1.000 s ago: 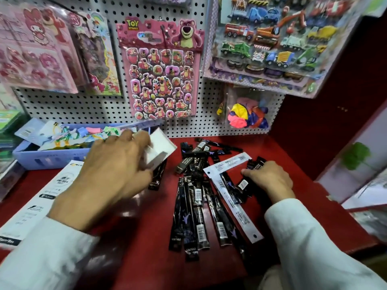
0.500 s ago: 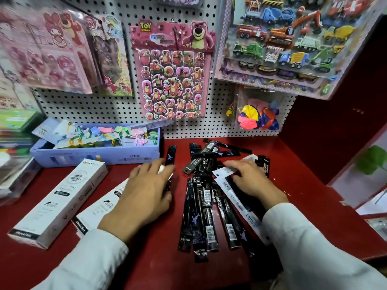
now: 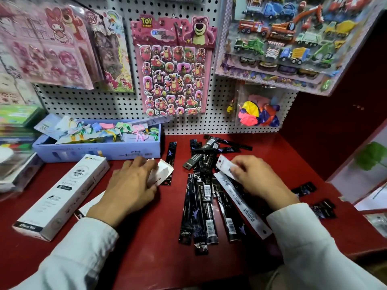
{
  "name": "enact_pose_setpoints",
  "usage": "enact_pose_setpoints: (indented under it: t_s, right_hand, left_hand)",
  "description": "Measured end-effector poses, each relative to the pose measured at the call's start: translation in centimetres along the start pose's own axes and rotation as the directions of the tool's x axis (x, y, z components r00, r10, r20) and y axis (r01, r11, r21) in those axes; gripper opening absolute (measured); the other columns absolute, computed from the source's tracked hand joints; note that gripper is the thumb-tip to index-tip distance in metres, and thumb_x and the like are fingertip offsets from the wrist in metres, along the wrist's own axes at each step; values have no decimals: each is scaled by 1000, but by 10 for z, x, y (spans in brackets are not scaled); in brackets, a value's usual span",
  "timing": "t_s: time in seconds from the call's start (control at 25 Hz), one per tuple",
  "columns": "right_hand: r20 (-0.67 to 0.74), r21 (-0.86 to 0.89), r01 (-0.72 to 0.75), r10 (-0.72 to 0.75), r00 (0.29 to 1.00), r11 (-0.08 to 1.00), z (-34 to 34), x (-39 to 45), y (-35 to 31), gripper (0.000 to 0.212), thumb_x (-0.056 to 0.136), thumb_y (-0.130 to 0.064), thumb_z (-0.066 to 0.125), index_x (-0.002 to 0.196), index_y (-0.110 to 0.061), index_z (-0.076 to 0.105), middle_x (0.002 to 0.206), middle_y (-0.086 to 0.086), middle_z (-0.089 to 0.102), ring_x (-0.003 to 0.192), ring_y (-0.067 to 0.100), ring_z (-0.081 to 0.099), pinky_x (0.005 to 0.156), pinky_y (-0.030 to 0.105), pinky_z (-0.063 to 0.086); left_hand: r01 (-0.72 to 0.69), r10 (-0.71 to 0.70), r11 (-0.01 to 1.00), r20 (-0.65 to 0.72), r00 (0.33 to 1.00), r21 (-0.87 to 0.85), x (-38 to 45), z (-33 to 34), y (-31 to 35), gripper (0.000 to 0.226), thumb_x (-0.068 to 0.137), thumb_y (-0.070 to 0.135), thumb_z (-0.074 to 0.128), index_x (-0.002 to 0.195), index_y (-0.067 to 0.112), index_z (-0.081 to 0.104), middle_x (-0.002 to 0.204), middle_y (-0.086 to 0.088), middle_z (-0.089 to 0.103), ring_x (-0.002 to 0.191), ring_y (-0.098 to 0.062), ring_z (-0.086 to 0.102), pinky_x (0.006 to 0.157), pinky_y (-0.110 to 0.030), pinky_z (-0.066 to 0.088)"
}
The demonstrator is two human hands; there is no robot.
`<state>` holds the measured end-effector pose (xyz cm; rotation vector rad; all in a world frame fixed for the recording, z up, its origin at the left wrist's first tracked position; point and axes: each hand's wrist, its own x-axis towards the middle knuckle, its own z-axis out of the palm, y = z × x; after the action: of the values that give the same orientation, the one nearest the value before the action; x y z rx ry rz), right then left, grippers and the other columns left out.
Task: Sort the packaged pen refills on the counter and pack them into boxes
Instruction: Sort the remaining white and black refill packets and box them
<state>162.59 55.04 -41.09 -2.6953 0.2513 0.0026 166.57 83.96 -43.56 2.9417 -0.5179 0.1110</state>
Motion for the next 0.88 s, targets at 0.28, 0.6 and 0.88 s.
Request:
enact_pose_setpoints:
  t_s: [0.28, 0.6, 0.88]
  right_hand:
    - [214, -237, -208, 260, 942, 949, 11, -1, -14, 42, 75, -46, 75, 104, -19, 61, 104, 5, 67, 93, 28, 64, 74, 30, 47]
    - [-101, 331, -121, 162, 982, 936, 10, 2, -22, 20, 85, -22, 68, 72, -7, 62, 78, 17, 68, 71, 28, 63, 63, 36, 47]
    - [395, 919, -394, -26, 918, 35, 21, -27, -86, 28, 99, -21, 55, 105, 4, 66, 71, 14, 68, 55, 24, 65, 47, 30, 49]
  left_hand:
    - [-4, 4, 1000, -18, 1000, 3, -2, 6, 3, 61, 82, 38, 63, 139, 27, 41, 137, -4, 43, 117, -31, 47, 90, -44, 46]
    - [-387, 336, 905, -262, 905, -174, -12, -9, 31, 39, 79, 16, 64, 117, 21, 62, 116, 3, 63, 103, -25, 60, 84, -38, 50]
    - [-622, 494, 766, -470, 731, -163, -20, -12, 46, 35, 90, 15, 59, 125, 11, 65, 132, -6, 60, 110, -27, 58, 92, -36, 47]
